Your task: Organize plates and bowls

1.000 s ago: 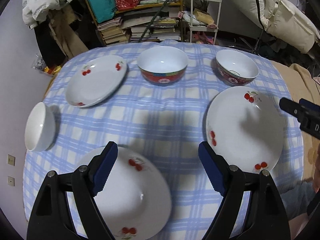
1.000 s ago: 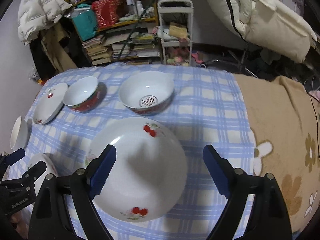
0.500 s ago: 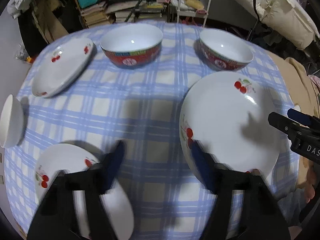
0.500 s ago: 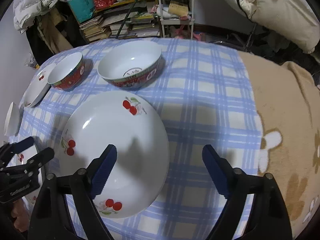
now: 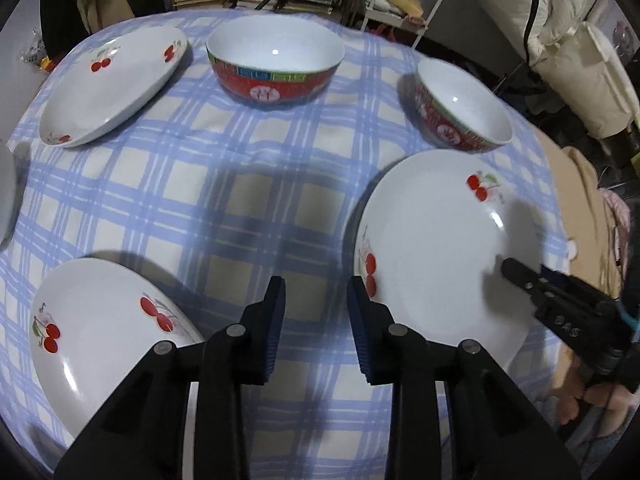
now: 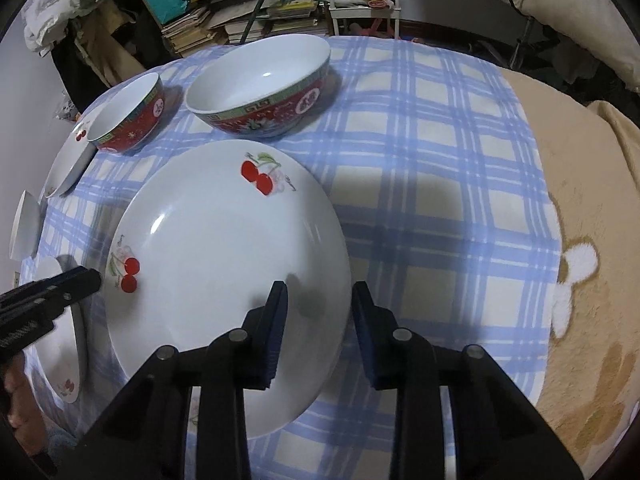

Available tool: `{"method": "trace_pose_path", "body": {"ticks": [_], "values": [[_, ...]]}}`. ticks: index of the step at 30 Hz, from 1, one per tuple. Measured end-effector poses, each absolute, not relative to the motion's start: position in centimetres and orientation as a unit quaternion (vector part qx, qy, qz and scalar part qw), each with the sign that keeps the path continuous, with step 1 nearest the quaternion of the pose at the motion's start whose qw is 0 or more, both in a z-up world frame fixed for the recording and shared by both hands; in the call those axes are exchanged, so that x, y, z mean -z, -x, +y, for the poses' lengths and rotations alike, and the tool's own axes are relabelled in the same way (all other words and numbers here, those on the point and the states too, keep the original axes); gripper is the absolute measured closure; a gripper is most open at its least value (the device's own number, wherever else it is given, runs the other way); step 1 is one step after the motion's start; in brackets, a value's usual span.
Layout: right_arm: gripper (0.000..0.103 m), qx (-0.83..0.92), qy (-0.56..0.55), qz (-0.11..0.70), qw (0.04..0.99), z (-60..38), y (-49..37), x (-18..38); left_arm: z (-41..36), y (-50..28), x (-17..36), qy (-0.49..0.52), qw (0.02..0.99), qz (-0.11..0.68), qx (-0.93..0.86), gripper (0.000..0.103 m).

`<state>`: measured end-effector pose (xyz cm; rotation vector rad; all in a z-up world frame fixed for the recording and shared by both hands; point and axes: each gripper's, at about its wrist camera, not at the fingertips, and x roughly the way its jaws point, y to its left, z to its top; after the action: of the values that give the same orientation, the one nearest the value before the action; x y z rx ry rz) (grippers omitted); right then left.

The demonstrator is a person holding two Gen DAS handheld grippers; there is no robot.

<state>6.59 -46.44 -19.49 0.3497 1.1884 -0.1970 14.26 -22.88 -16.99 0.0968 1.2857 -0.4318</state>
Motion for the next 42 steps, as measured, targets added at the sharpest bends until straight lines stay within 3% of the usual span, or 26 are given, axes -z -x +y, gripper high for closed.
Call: {"method": "trace_pose_path", "body": {"ticks": [8,11,15,22,42], "values": [[0.068,0.098,-0.168,0.55,0.812,-46.6,-6.5,19.6,-25.1,-14.2,18.2,-0.07,0.768,0.6,0.214,0.071],[0.081,0.094,-0.167,0.548,0.814,-46.6,-6.5,19.5,-25.9,-14.1,19.2,-0.073,0.759,0.61,0.216,0.074],[0.082,0.092,-0.168,0.547,0.815,-46.7,-6.5,19.4,-26.5,-14.1,20.2,-0.068,0.746,0.621,0.229,0.083],[0.089,0.072,-0.221,0.543,0.807,-47.9,-6.1,19.0,-27.1,-14.1,19.5,-0.101,0.759,0.603,0.225,0.086],[0.093,0.036,-0.218,0.535,0.815,-43.7,-7.4,15.2,-21.0,-14.5,16.3,-0.064,0.754,0.613,0.226,0.086]]}}
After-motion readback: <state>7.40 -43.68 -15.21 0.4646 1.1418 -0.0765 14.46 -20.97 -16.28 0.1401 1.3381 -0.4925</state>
